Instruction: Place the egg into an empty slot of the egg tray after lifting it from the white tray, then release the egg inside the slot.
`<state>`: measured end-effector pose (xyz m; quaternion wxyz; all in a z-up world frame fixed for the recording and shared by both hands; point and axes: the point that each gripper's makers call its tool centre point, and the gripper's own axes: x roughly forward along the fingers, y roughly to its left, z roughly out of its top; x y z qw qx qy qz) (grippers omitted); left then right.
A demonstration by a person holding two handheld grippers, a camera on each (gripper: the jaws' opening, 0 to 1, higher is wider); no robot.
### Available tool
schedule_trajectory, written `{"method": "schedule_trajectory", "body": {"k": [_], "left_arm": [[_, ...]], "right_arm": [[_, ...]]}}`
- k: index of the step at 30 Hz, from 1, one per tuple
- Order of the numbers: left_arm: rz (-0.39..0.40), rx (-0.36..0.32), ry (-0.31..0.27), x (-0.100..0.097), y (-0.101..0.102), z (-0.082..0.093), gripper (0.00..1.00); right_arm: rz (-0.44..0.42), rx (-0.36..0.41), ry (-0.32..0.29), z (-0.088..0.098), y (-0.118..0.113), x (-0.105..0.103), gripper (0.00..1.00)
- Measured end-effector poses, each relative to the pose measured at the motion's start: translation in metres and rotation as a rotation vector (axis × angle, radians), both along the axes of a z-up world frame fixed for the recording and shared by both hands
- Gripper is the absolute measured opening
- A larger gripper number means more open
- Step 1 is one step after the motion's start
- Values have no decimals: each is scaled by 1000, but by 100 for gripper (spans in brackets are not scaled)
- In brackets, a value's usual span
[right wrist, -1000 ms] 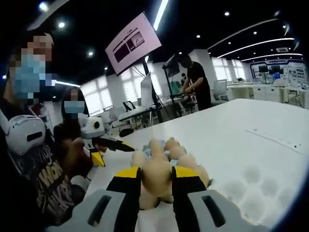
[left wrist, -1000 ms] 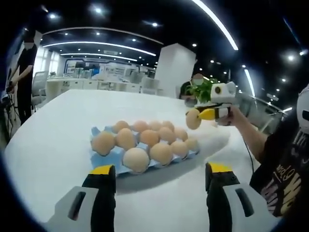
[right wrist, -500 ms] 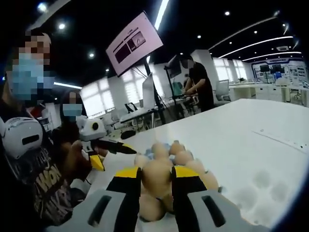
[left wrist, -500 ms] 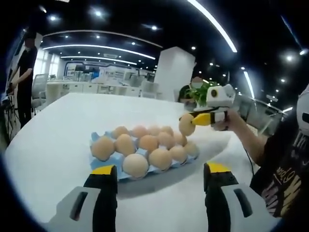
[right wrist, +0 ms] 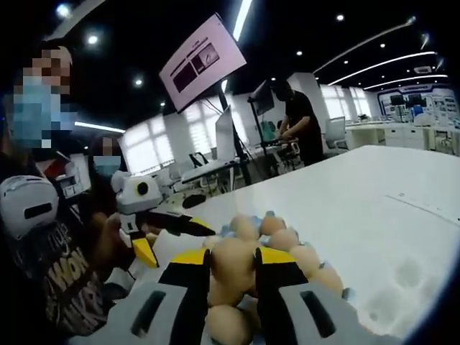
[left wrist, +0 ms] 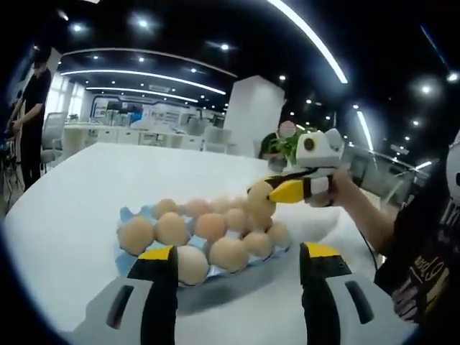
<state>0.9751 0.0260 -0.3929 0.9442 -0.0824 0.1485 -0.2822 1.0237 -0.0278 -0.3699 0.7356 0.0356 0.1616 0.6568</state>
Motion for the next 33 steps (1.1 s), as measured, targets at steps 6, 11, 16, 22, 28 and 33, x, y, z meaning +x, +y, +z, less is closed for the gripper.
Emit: {"method": "schedule_trajectory", "body": {"k": [6,11,16,22,28,33], "left_arm": [[10,-12,-11,2,-1,2,67],[13,-21,-22,13,-5,1,67],[-6,-36,-45,27,-19,2,64],[12,-23,-68,40,-23,3,59],[19,-46,-106,40,-22,13,51],[0,-55,-121,36,-24,15,35]], "right_arm": [[11,11,8,0,11,-3,25],[6,30,22,3,16,-1,25],[9,35,33,4,19,0,25],[16,37,35,6,22,-2,25],[23,46,41,8,26,-3,25],[36,57,49,10,31,-7,25]]}}
